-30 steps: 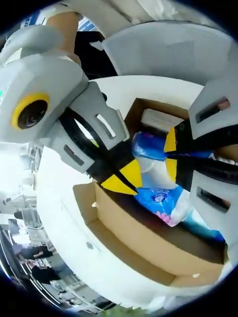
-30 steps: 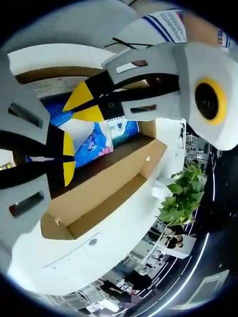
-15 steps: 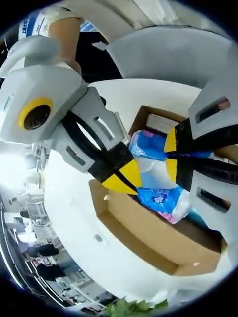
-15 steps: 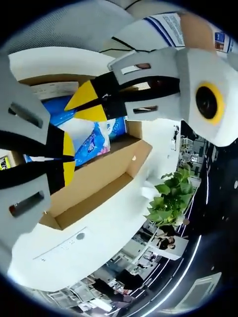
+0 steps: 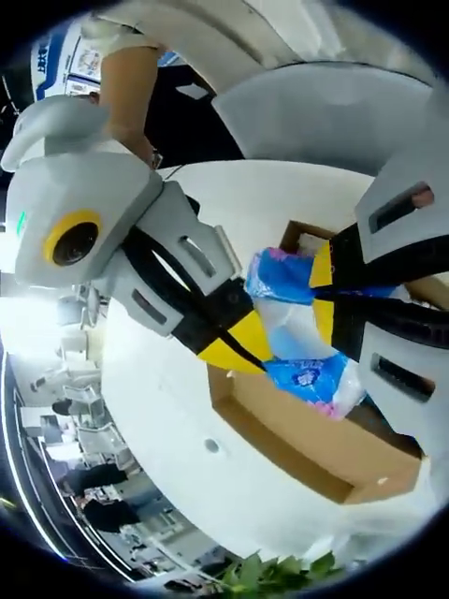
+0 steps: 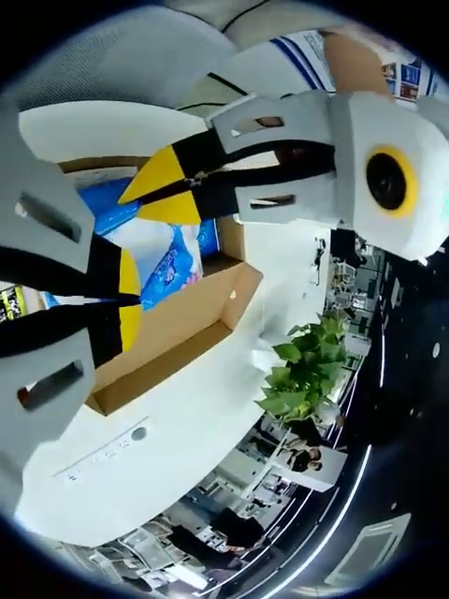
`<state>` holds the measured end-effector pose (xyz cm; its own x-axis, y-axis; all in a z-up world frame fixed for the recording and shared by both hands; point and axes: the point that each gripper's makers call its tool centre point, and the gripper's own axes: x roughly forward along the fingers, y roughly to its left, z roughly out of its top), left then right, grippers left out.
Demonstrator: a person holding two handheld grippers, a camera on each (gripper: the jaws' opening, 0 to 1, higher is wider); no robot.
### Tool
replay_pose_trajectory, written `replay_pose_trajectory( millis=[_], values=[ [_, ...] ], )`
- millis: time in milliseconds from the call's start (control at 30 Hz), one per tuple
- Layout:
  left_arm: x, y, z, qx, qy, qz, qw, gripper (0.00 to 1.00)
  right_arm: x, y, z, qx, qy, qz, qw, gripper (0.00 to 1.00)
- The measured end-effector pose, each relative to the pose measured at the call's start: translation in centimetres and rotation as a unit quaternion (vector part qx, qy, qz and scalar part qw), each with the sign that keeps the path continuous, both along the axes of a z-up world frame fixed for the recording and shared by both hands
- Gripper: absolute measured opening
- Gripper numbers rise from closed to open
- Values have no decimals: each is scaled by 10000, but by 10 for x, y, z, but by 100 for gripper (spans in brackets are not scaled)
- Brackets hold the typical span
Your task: Operate the shoe box by opening the lid, removing the specified soft item, and placing it in the target area until the item is outside and the box remains undamaged.
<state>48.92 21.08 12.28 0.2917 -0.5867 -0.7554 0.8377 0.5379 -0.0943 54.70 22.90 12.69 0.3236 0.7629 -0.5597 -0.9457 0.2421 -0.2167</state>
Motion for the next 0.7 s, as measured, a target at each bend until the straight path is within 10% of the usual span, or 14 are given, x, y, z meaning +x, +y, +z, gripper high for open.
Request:
replay_pose_trajectory(
  millis=[700],
  values=[
    [6, -64, 41, -178, -416, -496, 9977, 0, 8, -59, 39, 37, -107, -212, 9997, 0]
  ],
)
